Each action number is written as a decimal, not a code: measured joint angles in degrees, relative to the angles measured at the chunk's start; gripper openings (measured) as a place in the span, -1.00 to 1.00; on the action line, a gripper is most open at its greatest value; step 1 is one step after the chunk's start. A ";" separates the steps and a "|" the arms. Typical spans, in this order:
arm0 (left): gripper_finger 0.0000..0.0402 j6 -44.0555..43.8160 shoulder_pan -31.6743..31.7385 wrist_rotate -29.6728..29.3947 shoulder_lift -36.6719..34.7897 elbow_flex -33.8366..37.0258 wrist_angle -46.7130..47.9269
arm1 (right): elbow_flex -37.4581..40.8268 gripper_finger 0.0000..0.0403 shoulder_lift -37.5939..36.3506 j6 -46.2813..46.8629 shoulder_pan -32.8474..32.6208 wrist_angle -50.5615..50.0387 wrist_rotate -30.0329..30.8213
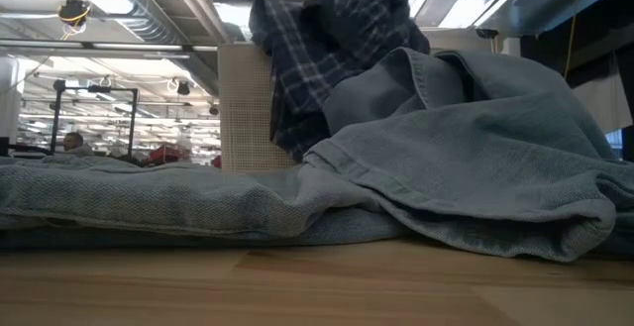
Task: Sort clothes
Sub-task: Put the blue checkered pants into the white laundry bin
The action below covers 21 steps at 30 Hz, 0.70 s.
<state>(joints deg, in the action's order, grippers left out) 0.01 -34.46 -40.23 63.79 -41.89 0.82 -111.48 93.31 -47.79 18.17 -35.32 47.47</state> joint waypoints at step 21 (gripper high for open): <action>-0.07 0.00 0.00 0.00 0.01 0.00 0.22 | 6.23 -0.26 15.15 17.41 4.38 -5.25 -25.01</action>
<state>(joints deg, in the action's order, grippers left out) 0.01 -34.46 -40.23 63.80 -41.89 1.04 -105.25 108.46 -30.38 22.55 -40.57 22.46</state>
